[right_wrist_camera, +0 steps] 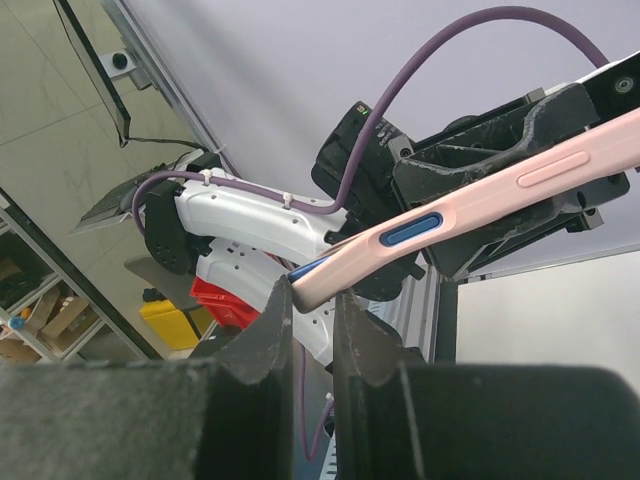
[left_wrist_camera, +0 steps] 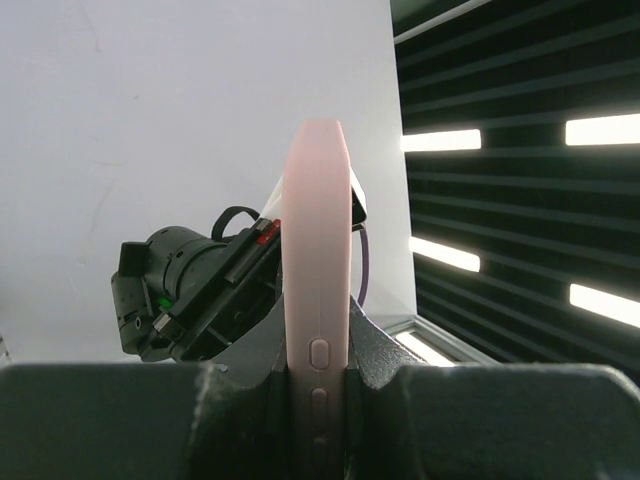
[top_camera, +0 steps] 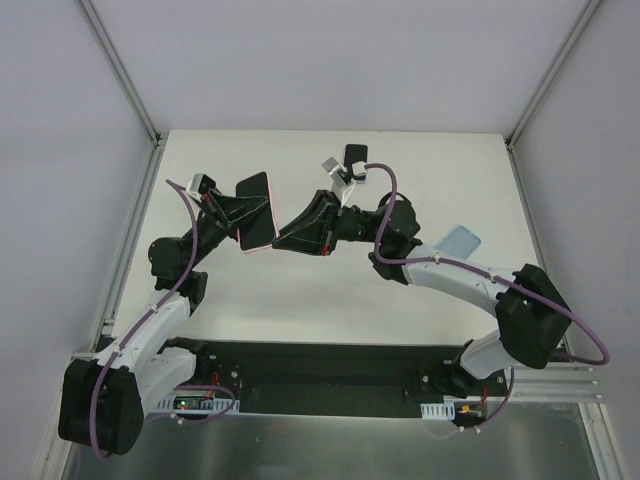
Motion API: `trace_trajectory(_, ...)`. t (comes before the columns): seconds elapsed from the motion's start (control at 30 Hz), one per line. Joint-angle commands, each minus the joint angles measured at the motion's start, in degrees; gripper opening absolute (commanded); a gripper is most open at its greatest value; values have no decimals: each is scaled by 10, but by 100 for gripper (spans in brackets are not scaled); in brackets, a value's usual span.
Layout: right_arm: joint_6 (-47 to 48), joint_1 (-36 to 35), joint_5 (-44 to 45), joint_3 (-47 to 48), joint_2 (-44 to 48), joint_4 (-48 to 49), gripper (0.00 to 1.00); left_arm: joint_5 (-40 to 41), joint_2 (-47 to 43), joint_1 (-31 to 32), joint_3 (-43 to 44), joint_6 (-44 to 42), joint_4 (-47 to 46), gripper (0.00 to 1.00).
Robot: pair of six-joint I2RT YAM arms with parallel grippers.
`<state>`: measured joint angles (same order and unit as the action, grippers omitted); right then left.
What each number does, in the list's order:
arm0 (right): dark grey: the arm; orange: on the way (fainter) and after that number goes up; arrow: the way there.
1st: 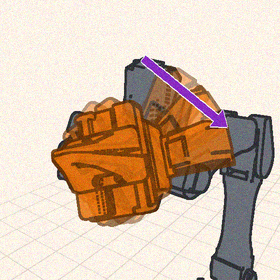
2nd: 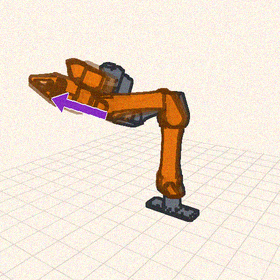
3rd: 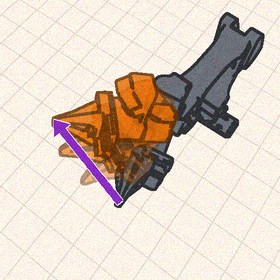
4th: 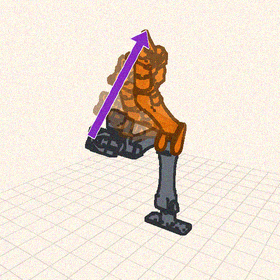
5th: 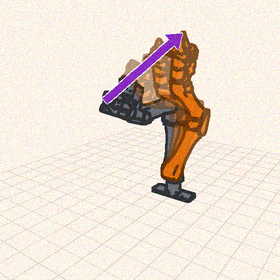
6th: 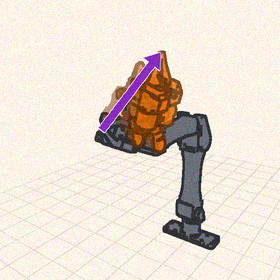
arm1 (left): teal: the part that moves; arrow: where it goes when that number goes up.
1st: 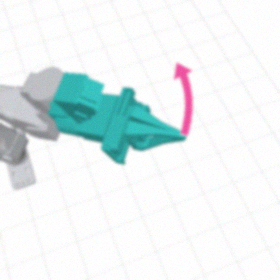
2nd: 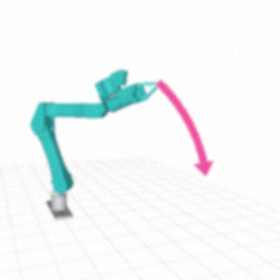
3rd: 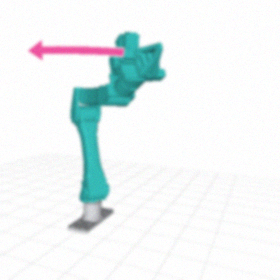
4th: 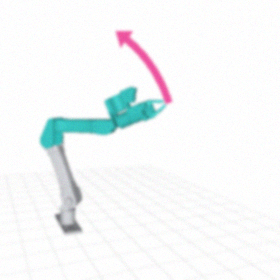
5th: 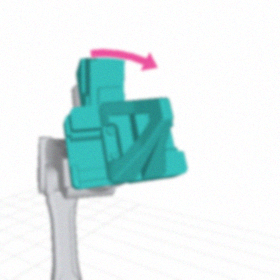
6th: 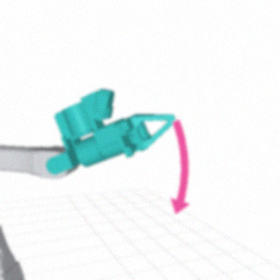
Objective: Take the phone out of the phone case
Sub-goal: Remove the phone case from the phone.
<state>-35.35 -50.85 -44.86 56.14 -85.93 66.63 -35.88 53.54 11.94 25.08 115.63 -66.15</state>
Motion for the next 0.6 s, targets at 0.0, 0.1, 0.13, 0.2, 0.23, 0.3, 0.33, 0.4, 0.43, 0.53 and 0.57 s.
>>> trace_trajectory(0.0, 49, -27, -35, 47, -8, 56, 1, -3, 3, 12, 10, 71, 32, 0)
trace_trajectory(0.1, 49, -27, -40, 52, -12, 60, 1, -6, 4, 12, 13, 72, 34, 0)
trace_trajectory(0.13, 49, -27, -43, 56, -13, 60, 1, -8, 3, 12, 14, 71, 34, 0)
trace_trajectory(0.2, 49, -27, -44, 60, -17, 61, 1, -9, 3, 12, 15, 72, 34, 0)
trace_trajectory(0.23, 49, -27, -44, 63, -18, 62, 1, -9, 3, 12, 15, 72, 35, 0)
trace_trajectory(0.3, 49, -28, -46, 65, -21, 64, 1, -9, 3, 12, 16, 73, 35, 0)
trace_trajectory(0.33, 47, -28, -46, 65, -22, 65, 1, -10, 3, 12, 16, 74, 32, 0)
trace_trajectory(0.4, 47, -28, -46, 65, -24, 67, 1, -10, 5, 12, 16, 76, 30, 0)
trace_trajectory(0.43, 45, -28, -46, 66, -26, 68, 1, -9, 4, 12, 16, 77, 28, 0)
trace_trajectory(0.53, 45, -28, -45, 65, -28, 70, 1, -11, 7, 12, 17, 79, 22, 0)
trace_trajectory(0.57, 43, -28, -44, 64, -28, 69, 1, -10, 7, 12, 17, 79, 21, 0)
